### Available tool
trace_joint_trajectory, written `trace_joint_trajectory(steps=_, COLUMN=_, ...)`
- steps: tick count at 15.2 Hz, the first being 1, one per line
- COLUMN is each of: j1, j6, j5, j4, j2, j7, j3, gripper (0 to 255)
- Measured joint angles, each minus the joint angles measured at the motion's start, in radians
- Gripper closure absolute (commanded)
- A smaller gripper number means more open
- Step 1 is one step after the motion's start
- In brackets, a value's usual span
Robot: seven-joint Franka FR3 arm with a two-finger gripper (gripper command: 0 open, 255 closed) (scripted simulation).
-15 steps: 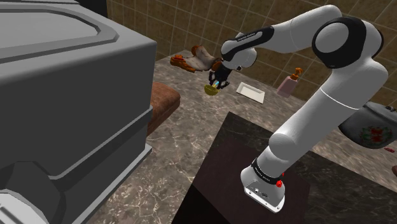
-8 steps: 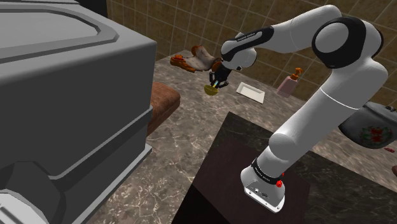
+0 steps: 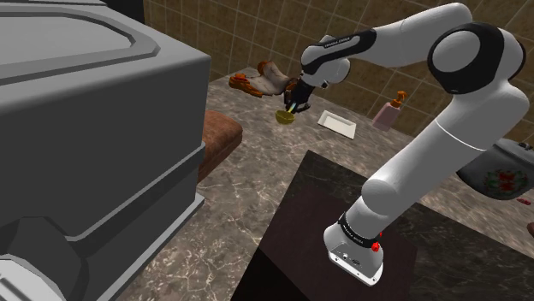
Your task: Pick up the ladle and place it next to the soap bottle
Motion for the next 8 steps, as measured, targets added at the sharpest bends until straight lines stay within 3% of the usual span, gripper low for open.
trace_joint_trajectory(steps=8, j1=-0.002, j6=-0.106, j5=-0.026, j4=0.065, j2=-0.045, j7=0.033, j3=0.002, gripper=255)
